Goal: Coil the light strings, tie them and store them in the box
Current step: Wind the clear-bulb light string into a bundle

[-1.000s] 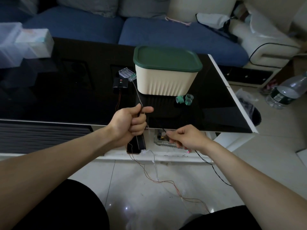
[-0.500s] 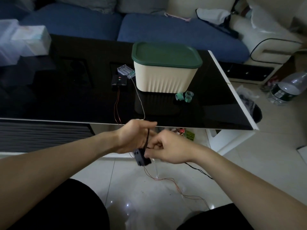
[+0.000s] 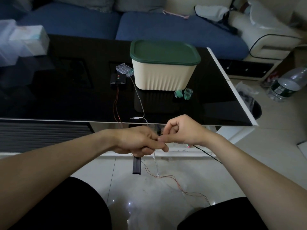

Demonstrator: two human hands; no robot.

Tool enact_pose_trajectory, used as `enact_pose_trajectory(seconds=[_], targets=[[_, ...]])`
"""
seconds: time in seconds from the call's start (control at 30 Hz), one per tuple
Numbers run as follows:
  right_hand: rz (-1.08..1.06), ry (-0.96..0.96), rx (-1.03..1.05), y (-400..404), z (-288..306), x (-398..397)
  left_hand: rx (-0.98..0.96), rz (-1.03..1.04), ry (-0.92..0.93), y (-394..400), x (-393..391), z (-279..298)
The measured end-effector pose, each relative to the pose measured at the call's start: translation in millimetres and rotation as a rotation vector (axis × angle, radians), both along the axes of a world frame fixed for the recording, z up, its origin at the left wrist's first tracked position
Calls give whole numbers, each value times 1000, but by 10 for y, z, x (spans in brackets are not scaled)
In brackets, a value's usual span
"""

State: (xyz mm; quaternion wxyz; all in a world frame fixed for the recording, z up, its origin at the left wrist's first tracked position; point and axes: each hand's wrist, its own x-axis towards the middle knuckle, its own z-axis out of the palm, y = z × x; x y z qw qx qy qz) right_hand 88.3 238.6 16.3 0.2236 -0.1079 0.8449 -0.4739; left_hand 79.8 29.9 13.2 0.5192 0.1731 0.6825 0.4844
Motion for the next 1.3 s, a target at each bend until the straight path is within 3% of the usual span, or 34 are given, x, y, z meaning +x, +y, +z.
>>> enact_pose_trajectory(seconds=[0.23, 0.37, 0.5, 0.67, 0.83, 1.07, 1.17, 1.3], targets=[[13, -154, -4, 256, -78, -73, 35, 136, -30, 29, -17, 46], [-101, -127, 115, 507, -106, -104, 213, 443, -93, -107, -164, 112], [-226, -180, 61, 760, -172, -102, 342, 696, -112, -286, -276, 111], [-223, -169, 11, 605, -214, -140, 377, 768, -126, -275, -221, 93], [-28, -71, 197, 272, -172, -102, 410, 860, -139, -201, -207, 129], [349, -85, 391, -274, -31, 93, 501, 804, -205, -138, -193, 164], [434, -59, 349, -476, 2, 193, 436, 716, -204, -97, -153, 163], [380, -41, 159, -538, 158, 226, 307, 520, -272, -83, -98, 91]])
